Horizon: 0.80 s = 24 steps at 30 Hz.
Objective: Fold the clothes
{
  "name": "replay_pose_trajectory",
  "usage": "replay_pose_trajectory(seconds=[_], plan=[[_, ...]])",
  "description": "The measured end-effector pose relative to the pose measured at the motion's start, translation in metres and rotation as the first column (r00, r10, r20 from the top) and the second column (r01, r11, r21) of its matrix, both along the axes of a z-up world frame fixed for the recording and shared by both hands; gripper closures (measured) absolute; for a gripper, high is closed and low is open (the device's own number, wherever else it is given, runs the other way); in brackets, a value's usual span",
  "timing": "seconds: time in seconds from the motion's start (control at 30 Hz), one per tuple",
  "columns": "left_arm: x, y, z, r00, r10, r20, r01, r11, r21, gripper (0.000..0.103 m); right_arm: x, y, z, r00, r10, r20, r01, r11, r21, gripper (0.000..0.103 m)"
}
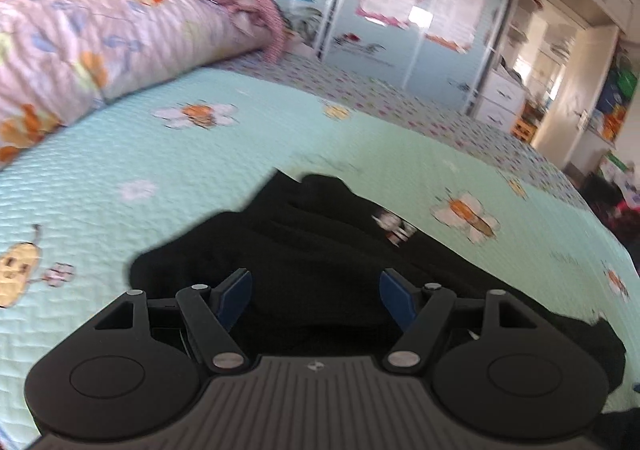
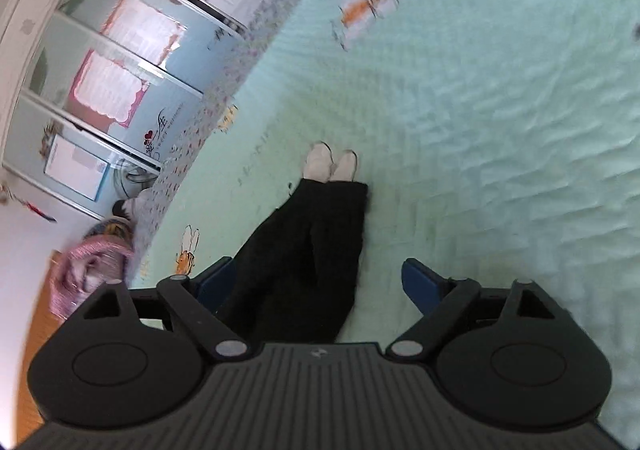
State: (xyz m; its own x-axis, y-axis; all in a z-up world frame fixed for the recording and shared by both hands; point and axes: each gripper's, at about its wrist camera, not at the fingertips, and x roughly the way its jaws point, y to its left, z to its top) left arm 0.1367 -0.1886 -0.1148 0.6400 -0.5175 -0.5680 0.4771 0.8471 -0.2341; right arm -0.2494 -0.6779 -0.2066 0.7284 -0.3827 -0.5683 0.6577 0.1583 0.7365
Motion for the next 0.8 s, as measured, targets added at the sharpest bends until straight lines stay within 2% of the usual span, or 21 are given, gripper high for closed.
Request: replay_pose_trajectory(seconds=[0.07, 0.13, 0.27, 0.33, 0.37, 0.4, 0.47, 0.5, 0.6, 0.67, 0.73, 0.8], plan=[[-0.005, -0.012, -0.001, 1.0, -0.025, -0.003, 0.025, 1.0, 0.016, 0.029, 0.008, -0.01, -0.013, 1.0, -0.021, 0.001, 0.021, 1.0, 0.019, 0.023], [-0.006, -0.021, -0.004, 0.999, -0.044, -0.002, 0.044, 0.998, 0.035, 0.029, 0.015, -0.019, -0.022, 0.999, -0.032, 0.013, 0.032, 0.999, 0.032, 0.031], [-0.006, -0.03, -0.01, 0.999, -0.046, -0.008, 0.047, 0.997, 0.059, 0.029, 0.028, -0.037, -0.035, 0.997, -0.062, 0.057, 0.06, 0.998, 0.035, 0.033], [-0.006, -0.034, -0.013, 0.999, -0.046, -0.012, 0.047, 0.997, 0.068, 0.029, 0.034, -0.045, -0.039, 0.995, -0.076, 0.066, 0.074, 0.997, 0.035, 0.046], [-0.006, -0.037, -0.016, 0.999, -0.046, -0.016, 0.047, 0.997, 0.069, 0.029, 0.037, -0.048, -0.041, 0.995, -0.08, 0.053, 0.077, 0.996, 0.042, 0.07], [-0.006, -0.039, -0.019, 0.999, -0.045, -0.021, 0.046, 0.997, 0.068, 0.029, 0.04, -0.049, -0.043, 0.996, -0.084, 0.035, 0.082, 0.995, 0.057, 0.098], [-0.004, -0.048, -0.022, 0.999, -0.044, -0.03, 0.046, 0.998, 0.049, 0.03, 0.04, -0.048, -0.042, 0.995, -0.094, 0.01, 0.093, 0.993, 0.075, 0.098], [-0.004, -0.054, -0.021, 0.998, -0.05, -0.035, 0.051, 0.998, 0.031, 0.03, 0.037, -0.045, -0.033, 0.995, -0.096, -0.001, 0.096, 0.994, 0.053, 0.098], [-0.012, -0.067, -0.012, 0.995, -0.094, -0.045, 0.092, 0.995, -0.039, 0.03, 0.017, -0.037, -0.003, 0.994, -0.106, -0.022, 0.105, 0.992, -0.065, 0.098], [-0.018, -0.068, -0.007, 0.992, -0.123, -0.038, 0.121, 0.991, -0.052, 0.029, -0.006, -0.033, 0.014, 0.988, -0.151, -0.03, 0.147, 0.982, -0.123, 0.098], [-0.025, -0.068, -0.004, 0.989, -0.147, -0.029, 0.145, 0.988, -0.055, 0.029, -0.025, -0.031, 0.019, 0.983, -0.185, -0.024, 0.18, 0.975, -0.13, 0.098], [-0.027, -0.061, -0.001, 0.989, -0.145, -0.025, 0.144, 0.988, -0.06, 0.03, -0.034, -0.03, 0.01, 0.984, -0.177, -0.032, 0.174, 0.982, -0.073, 0.091]])
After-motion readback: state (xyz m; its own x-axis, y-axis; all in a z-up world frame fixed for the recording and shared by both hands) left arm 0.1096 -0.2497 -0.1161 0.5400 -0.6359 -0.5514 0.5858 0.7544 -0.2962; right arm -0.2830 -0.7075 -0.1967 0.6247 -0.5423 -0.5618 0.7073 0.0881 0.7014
